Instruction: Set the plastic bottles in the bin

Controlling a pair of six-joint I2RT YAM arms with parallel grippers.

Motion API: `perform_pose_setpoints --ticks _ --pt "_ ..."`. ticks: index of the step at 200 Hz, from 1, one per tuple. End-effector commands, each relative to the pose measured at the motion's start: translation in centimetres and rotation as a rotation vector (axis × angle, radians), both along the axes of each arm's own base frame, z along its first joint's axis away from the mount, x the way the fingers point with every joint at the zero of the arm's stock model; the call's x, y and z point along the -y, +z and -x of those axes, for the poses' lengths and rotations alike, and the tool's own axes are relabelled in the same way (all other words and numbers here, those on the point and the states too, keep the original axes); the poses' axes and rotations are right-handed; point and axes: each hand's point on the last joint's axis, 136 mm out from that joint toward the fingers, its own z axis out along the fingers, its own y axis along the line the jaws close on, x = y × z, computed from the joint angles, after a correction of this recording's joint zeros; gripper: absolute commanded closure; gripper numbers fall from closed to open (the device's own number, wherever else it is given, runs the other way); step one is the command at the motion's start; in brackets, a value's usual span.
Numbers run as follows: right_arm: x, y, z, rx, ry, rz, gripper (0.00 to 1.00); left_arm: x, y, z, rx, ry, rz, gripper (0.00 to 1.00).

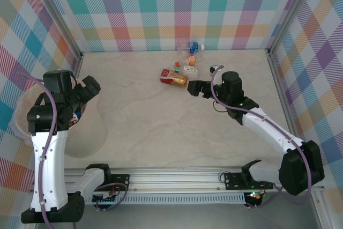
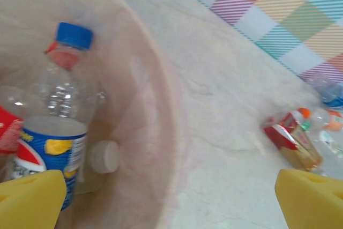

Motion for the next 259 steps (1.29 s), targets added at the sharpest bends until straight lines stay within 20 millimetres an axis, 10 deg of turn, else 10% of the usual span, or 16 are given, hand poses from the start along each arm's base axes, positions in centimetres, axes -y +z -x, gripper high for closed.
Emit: perform_pose_setpoints --ticks 1,75,137,259 --pt "1.1 -0.4 -0.1 -0.011 -0.071 0.022 0.00 2.0 1.8 -0.9 0.091 -0.103 0.055 0.00" --pt "2.3 -3.5 -2.3 -0.008 -0.049 0.237 0.00 10.7 4.0 -3.7 0.256 -0.432 0.239 0.00" --pt "0.9 -7.2 -5.7 -0.020 0.179 0.428 0.00 18.5 1.6 -6.2 0.200 -0.630 0.229 0.00" --pt "-4.5 -15.2 -12.3 -0.008 0.638 0.726 0.05 17.7 -2.1 -8.1 0.115 -0.533 0.143 0.00"
